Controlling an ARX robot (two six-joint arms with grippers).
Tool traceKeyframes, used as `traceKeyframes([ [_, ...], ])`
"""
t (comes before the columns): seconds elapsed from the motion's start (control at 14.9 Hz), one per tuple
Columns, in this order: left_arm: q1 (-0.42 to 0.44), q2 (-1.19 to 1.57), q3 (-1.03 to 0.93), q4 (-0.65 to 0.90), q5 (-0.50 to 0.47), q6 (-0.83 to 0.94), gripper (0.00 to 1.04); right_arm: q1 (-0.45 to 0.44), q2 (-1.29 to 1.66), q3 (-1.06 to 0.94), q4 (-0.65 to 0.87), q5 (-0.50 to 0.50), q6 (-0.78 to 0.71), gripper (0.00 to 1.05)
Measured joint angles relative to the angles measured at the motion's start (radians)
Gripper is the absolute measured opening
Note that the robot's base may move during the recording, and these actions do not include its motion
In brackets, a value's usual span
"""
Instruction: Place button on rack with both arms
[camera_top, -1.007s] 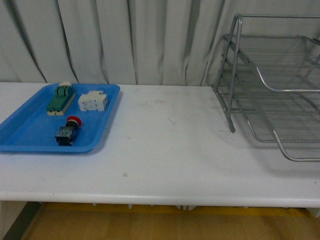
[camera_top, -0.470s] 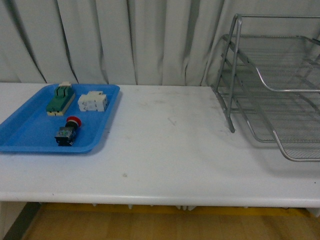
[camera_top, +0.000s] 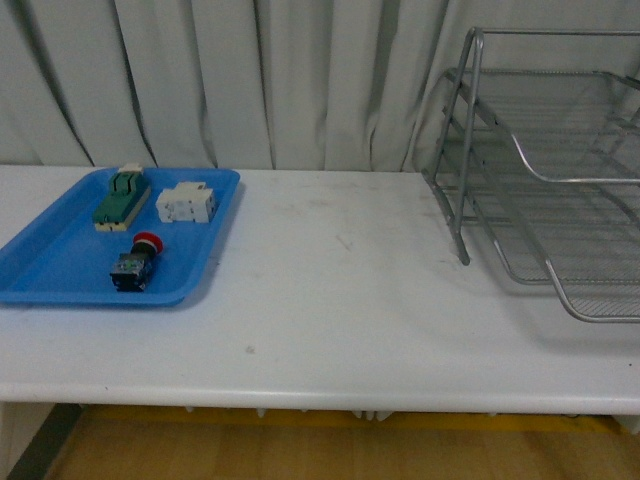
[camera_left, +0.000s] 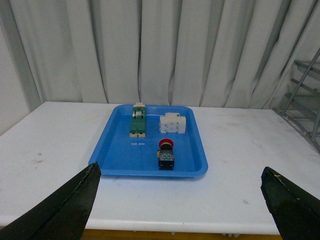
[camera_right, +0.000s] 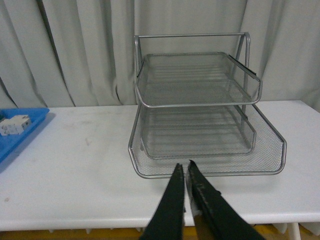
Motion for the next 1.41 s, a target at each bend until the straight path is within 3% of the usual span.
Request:
traceKeyframes([
  [0.47, 0.000, 0.000, 0.000, 0.000, 0.000, 0.000, 0.98, 0.000, 0.000, 0.000, 0.000, 0.000, 0.000, 0.92],
  [0.54, -0.043, 0.078, 0.076, -0.220, -0.101, -0.052, 0.98, 0.000, 0.000, 0.000, 0.000, 0.001, 0.001, 1.00],
  [0.6, -0.100, 0.288, 0.199, -0.366, -0.203, -0.134, 0.98, 0.000, 0.000, 0.000, 0.000, 0.000, 0.000, 0.97],
  [0.67, -0.082, 0.411, 0.262, -0.319, -0.199, -0.173, 0.98, 0.000, 0.000, 0.000, 0.000, 0.000, 0.001, 0.98],
  [0.87, 0.029, 0.810, 0.407, 0.044, -0.074, -0.167, 0.98, 0.000, 0.000, 0.000, 0.000, 0.000, 0.001, 0.98],
  [1.01, -0.002, 1.209, 0.581, 0.245, -0.035, -0.132, 0.98, 0.000, 0.000, 0.000, 0.000, 0.000, 0.001, 0.98],
  [1.14, -0.039, 1.537, 0.809, 0.220, -0.044, -0.092, 0.98, 0.000, 0.000, 0.000, 0.000, 0.000, 0.001, 0.98],
  [1.41, -0.090, 2.021, 1.268, 0.007, -0.080, -0.043, 0.98, 0.000, 0.000, 0.000, 0.000, 0.000, 0.001, 0.98],
])
